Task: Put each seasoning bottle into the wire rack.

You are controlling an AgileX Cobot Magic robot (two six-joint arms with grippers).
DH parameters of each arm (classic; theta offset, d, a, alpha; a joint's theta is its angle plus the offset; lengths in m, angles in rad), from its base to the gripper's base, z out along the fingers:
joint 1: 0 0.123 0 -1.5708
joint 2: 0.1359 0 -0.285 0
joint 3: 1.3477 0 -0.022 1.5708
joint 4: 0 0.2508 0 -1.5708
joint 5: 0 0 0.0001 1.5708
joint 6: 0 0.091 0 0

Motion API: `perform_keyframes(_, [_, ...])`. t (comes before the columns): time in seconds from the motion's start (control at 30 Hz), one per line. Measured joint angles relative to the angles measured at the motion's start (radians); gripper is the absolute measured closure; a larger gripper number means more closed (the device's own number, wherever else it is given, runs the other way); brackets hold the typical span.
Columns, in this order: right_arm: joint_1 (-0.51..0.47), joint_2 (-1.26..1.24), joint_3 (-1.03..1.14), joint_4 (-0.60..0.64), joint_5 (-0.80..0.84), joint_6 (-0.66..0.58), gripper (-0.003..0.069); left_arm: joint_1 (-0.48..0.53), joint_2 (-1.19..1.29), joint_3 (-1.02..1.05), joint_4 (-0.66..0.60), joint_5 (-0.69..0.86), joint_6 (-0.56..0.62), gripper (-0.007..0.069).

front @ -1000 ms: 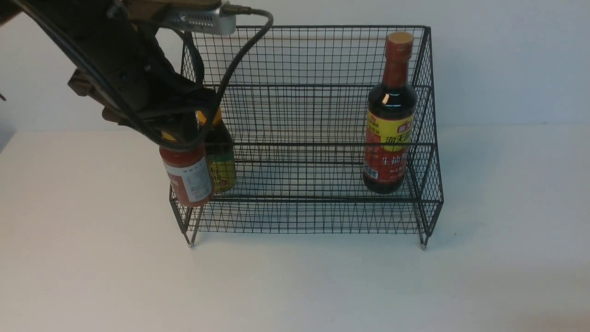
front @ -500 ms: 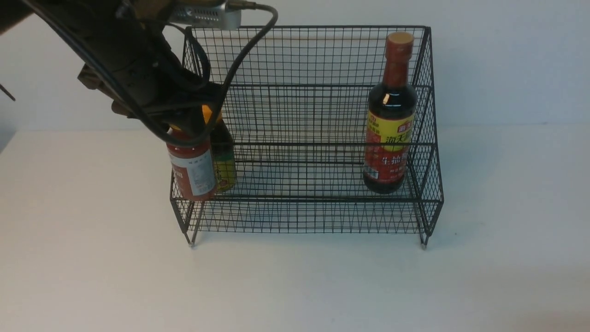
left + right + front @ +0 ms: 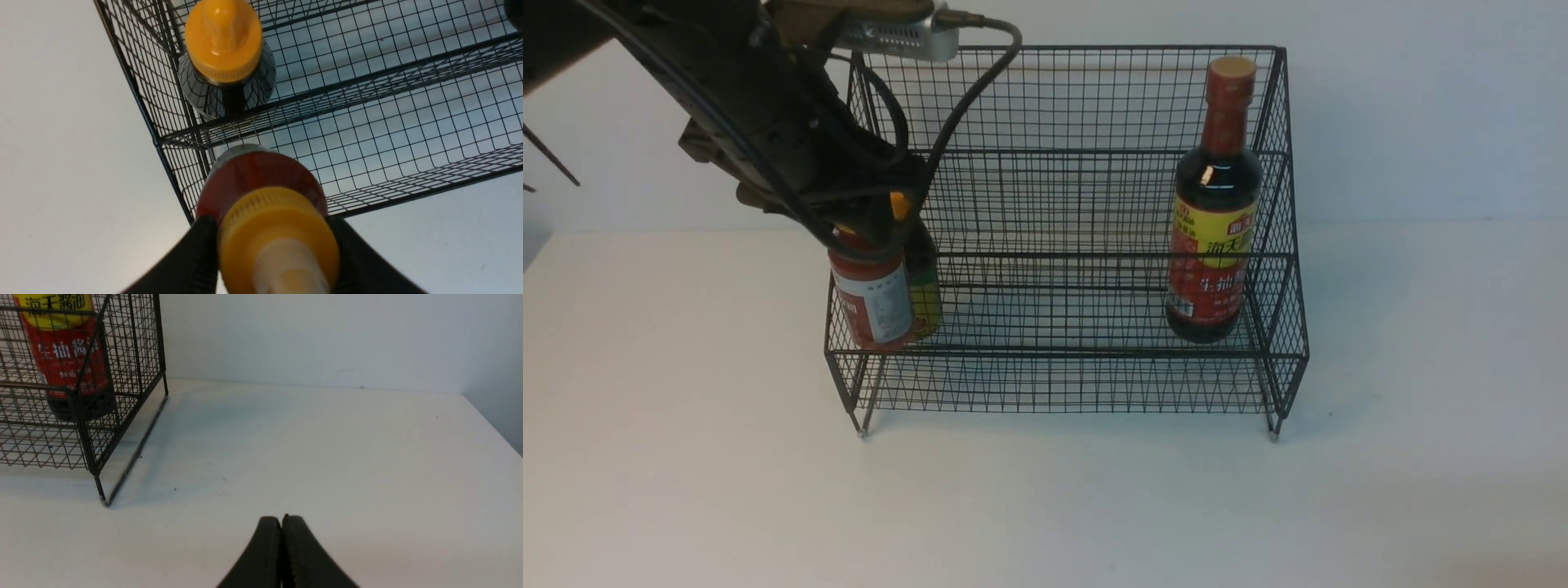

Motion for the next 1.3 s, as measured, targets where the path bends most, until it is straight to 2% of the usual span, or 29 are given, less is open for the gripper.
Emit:
perform_keyframes(0.57, [0.0,0.0,0.0,0.0,0.0,0.0,0.0673,0.0,0.11,0.0,0.0,-0.003,-0.03,0.0323])
perform_keyframes(0.73, [0.0,0.0,0.0,0.0,0.0,0.0,0.0673,0.0,0.11,0.0,0.001,-0.017,-0.052,0.0196])
perform_keyframes(0.8, [0.0,0.0,0.0,0.0,0.0,0.0,0.0673,0.0,0.11,0.0,0.002,-0.017,-0.075,0.0114])
perform_keyframes(0.97, [0.0,0.0,0.0,0.0,0.0,0.0,0.0673,0.0,0.109,-0.036,0.04,0.015,-0.092,0.0028])
perform_keyframes(1.07, [0.0,0.0,0.0,0.0,0.0,0.0,0.0673,0.0,0.109,-0.098,0.085,0.078,-0.094,0.0032])
perform_keyframes(1.23, [0.0,0.0,0.0,0.0,0.0,0.0,0.0673,0.0,0.087,-0.192,0.132,0.092,-0.093,0.0119])
perform_keyframes(1.27, [0.0,0.0,0.0,0.0,0.0,0.0,0.0673,0.0,0.075,-0.197,0.135,0.093,-0.09,0.0139])
perform_keyframes(1.3, [0.0,0.0,0.0,0.0,0.0,0.0,0.0673,0.0,0.048,-0.199,0.137,0.094,-0.079,0.0204])
